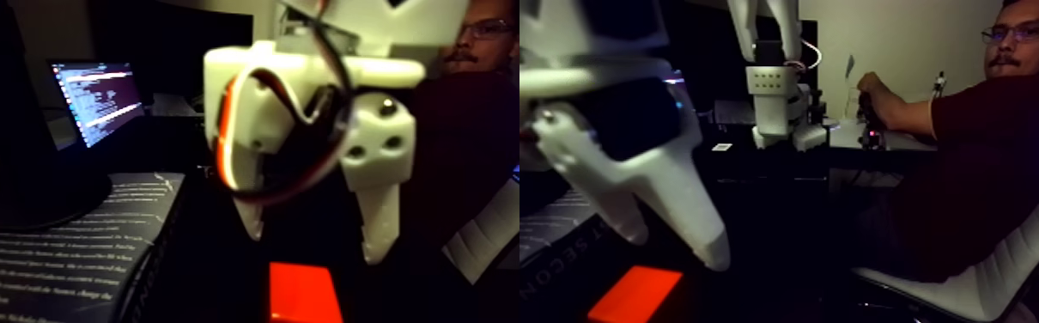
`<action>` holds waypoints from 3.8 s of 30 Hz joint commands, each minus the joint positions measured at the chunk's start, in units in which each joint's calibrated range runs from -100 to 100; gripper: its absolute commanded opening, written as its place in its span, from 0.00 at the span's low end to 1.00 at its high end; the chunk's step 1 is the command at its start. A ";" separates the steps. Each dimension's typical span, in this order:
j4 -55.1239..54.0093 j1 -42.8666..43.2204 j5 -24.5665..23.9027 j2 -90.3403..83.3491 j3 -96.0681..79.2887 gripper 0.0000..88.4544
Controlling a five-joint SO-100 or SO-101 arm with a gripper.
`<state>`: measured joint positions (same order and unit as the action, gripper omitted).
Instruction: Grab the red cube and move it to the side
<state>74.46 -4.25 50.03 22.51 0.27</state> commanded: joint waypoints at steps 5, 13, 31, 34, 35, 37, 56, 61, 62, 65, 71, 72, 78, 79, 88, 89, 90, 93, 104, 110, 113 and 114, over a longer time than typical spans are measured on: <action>2.31 -1.17 -0.74 -0.15 3.76 0.35; 2.15 -0.67 -1.71 2.62 3.95 0.34; 1.89 0.50 -5.00 4.72 9.30 0.34; 1.55 0.58 -5.00 4.72 9.30 0.34; 1.55 0.58 -5.00 4.72 9.21 0.34; 1.39 0.58 -5.00 4.80 9.21 0.34; -4.86 2.67 -7.65 8.08 8.75 0.34; -5.54 2.75 -7.65 8.08 8.48 0.34; -5.71 2.75 -7.65 8.08 8.48 0.34; -5.88 2.67 -7.70 8.08 8.48 0.34; -5.96 2.58 -8.46 8.08 8.66 0.34; -5.96 2.50 -8.46 8.08 8.66 0.32; -5.96 2.42 -9.16 8.08 8.75 0.05; -5.96 2.42 -9.16 8.08 8.75 0.02; -5.71 2.25 -9.21 8.08 8.57 0.02; -5.37 2.17 -9.21 7.74 8.57 0.02; -5.12 2.08 -9.21 7.32 8.48 0.02; -4.86 1.83 -9.91 6.99 8.57 0.02; 8.56 0.75 -9.00 -8.47 8.39 0.02; 14.22 -4.25 -5.49 -20.32 8.30 0.02; 16.00 -8.41 -3.65 -24.61 8.30 0.02; 16.17 -9.99 -3.28 -25.78 8.30 0.02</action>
<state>89.23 -10.66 45.52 2.31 7.80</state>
